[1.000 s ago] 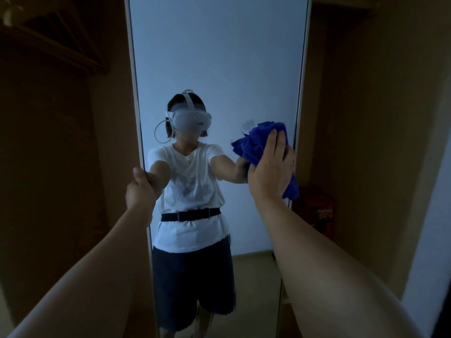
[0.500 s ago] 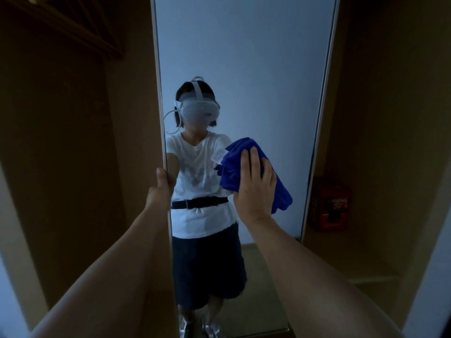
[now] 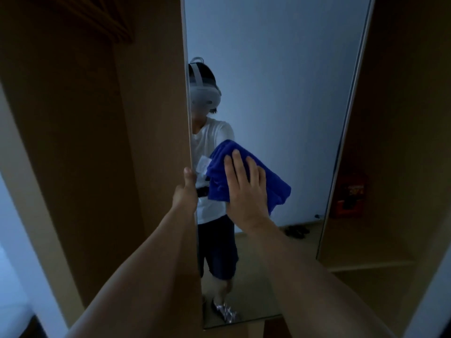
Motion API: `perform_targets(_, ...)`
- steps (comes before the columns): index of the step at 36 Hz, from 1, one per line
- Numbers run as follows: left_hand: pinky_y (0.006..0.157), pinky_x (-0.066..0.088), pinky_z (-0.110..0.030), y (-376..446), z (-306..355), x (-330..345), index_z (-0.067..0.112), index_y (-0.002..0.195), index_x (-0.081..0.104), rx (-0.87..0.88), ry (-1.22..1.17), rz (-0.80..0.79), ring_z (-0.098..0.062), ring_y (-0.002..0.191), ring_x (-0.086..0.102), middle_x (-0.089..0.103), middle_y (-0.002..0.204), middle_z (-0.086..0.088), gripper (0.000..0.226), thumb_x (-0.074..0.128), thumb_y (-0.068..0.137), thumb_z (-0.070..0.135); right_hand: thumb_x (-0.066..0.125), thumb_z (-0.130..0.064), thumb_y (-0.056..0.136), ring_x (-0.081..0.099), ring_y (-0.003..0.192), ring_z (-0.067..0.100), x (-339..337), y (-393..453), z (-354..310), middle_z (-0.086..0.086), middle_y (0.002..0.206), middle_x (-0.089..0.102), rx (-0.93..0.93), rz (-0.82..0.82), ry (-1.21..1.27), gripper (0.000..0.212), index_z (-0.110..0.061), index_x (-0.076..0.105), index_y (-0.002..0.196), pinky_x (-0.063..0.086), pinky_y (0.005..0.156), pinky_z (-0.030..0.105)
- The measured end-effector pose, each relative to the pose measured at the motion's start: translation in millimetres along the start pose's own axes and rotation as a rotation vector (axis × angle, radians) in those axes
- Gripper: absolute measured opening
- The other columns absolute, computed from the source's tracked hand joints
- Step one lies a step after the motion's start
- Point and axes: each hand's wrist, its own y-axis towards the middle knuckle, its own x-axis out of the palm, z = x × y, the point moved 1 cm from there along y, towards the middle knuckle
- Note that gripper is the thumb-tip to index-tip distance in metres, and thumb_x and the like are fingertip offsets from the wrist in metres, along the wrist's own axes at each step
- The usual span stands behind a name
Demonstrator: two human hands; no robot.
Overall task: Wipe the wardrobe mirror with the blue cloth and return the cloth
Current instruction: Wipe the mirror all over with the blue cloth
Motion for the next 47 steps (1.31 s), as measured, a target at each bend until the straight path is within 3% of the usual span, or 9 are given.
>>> perform_targets(5,0.055,0.036,-0.024,5.6,-5.7,0.7,0.01,0.119,0.055,0.017,-0.021,-0.018,-0.013,0.076,0.058,0.063,0.099,-0.011,0.077,0.015,0.088,0.068,0.079,-0.022,0.06,0.044,0.127,0.038,16.2,-30.9,-9.6,0.011,0.148,0.038,-0.116,-0.076,-0.034,0.095,-0.011,0.033,0.143,0.034,0.103,0.052)
perform_targets(12,0.09,0.04,-0.035,5.0,-9.6,-1.5,0.011,0.131,0.047,-0.007,-0.058,-0.042,-0.023,0.101,0.056,0.057,0.122,-0.015,0.075,0.019,0.09,0.066,0.075,-0.019,0.067,0.051,0.121,0.033,13.0,-30.5,-2.6,0.008,0.143,0.046,-0.233,-0.084,-0.057,0.075,-0.013,0.048,0.137,0.043,0.098,0.049)
perform_targets(16,0.055,0.049,-0.02,-0.9,-10.5,-2.3,0.026,0.087,0.05,0.086,-0.014,-0.036,-0.012,0.067,0.057,0.06,0.091,-0.011,0.034,0.023,0.101,0.04,0.073,-0.011,0.065,0.051,0.12,0.036,-3.6,-7.3,-8.2,0.01,0.142,0.047,-0.203,-0.025,0.004,0.073,-0.011,0.051,0.134,0.045,0.094,0.05)
perform_targets(19,0.061,0.045,-0.025,-3.3,-12.8,-3.4,0.018,0.078,0.054,0.04,-0.137,-0.051,-0.015,0.063,0.054,0.059,0.075,-0.007,0.043,0.025,0.101,0.041,0.072,-0.012,0.068,0.05,0.121,0.037,-12.8,10.0,-16.9,0.01,0.142,0.047,-0.2,-0.02,0.032,0.07,-0.01,0.05,0.134,0.044,0.094,0.051)
perform_targets(25,0.059,0.046,-0.028,-8.2,-12.7,-1.1,0.018,0.08,0.052,0.013,-0.325,0.005,-0.017,0.068,0.057,0.06,0.078,-0.007,0.036,0.027,0.101,0.032,0.048,-0.011,0.076,0.049,0.122,0.035,-9.3,5.1,-23.0,0.009,0.142,0.047,-0.222,0.002,0.037,0.059,-0.012,0.051,0.135,0.043,0.097,0.051)
perform_targets(29,0.081,0.05,-0.039,-14.0,-10.8,0.4,0.024,0.081,0.049,-0.018,-0.34,-0.007,-0.02,0.079,0.057,0.058,0.085,-0.007,0.032,0.025,0.101,0.032,0.045,-0.008,0.073,0.051,0.12,0.034,-1.7,-8.3,-24.0,0.007,0.142,0.048,-0.244,0.003,0.07,0.06,-0.013,0.054,0.132,0.044,0.097,0.05)
perform_targets(34,0.06,0.043,-0.033,-17.7,-14.2,1.7,0.018,0.094,0.058,-0.113,-0.329,-0.031,-0.022,0.082,0.058,0.062,0.092,-0.009,0.047,0.024,0.094,0.051,0.055,-0.013,0.074,0.051,0.121,0.032,12.9,-35.6,-24.4,0.004,0.141,0.049,-0.264,-0.023,0.098,0.057,-0.016,0.055,0.131,0.042,0.1,0.049)
perform_targets(40,0.097,0.043,-0.048,-13.5,-16.0,2.9,0.013,0.126,0.053,-0.129,-0.232,0.028,-0.028,0.102,0.058,0.062,0.113,-0.012,0.069,0.026,0.088,0.063,0.08,-0.016,0.063,0.054,0.118,0.031,32.5,-69.2,-24.6,0.001,0.139,0.051,-0.291,-0.109,0.111,0.069,-0.019,0.059,0.128,0.042,0.099,0.05)
perform_targets(47,0.084,0.048,-0.034,-13.2,-16.6,7.5,0.011,0.128,0.052,-0.047,-0.1,0.102,-0.028,0.109,0.057,0.058,0.126,-0.014,0.063,0.027,0.093,0.056,0.066,-0.015,0.075,0.053,0.12,0.031,43.9,-87.3,-18.2,0.001,0.14,0.05,-0.39,-0.159,0.076,0.057,-0.019,0.056,0.131,0.042,0.1,0.049)
